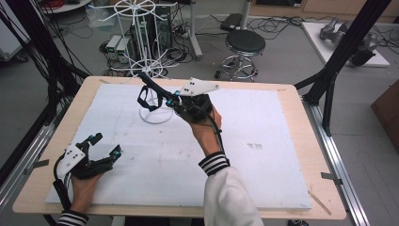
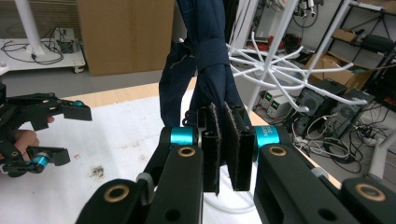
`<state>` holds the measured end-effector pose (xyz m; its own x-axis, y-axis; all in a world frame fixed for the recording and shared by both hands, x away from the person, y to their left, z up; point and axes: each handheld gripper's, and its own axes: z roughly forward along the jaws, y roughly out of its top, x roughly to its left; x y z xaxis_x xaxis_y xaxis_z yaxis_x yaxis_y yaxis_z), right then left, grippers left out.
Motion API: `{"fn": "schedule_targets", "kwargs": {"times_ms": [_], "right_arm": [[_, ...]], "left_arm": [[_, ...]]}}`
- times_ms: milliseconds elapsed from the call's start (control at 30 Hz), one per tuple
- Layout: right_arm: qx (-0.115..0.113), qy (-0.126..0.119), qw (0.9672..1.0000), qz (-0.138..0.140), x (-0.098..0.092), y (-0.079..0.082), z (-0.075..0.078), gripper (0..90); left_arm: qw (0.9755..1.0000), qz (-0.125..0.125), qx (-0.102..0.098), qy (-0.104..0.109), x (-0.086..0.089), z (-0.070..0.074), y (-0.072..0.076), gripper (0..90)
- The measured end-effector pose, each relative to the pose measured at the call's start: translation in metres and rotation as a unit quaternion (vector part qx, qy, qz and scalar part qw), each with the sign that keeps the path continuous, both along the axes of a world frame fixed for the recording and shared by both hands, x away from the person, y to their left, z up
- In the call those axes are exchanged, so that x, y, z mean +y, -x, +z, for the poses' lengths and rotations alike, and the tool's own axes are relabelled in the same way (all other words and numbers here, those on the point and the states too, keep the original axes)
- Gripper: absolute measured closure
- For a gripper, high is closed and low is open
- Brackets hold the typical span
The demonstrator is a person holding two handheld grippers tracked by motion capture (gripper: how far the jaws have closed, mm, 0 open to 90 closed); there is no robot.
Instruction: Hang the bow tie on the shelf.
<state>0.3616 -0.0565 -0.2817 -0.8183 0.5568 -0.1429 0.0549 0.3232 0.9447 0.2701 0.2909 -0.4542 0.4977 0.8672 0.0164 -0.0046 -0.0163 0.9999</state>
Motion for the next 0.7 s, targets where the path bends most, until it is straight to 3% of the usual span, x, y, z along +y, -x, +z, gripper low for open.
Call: {"fn": "schedule_targets", "kwargs": {"times_ms": [333,700], "right_arm": [[0.001,0.009,0.9999,-0.005,0.014,-0.011,0.001,85.5],[0.015,0.005,0.9993,-0.034,0.022,-0.03,-0.004,85.5]], "left_arm": [[1.0,0.0,0.0,0.001,0.0,0.0,0.0,16.2],[1.0,-0.001,0.0,0.0,0.0,0.0,0.0,16.2]]}}
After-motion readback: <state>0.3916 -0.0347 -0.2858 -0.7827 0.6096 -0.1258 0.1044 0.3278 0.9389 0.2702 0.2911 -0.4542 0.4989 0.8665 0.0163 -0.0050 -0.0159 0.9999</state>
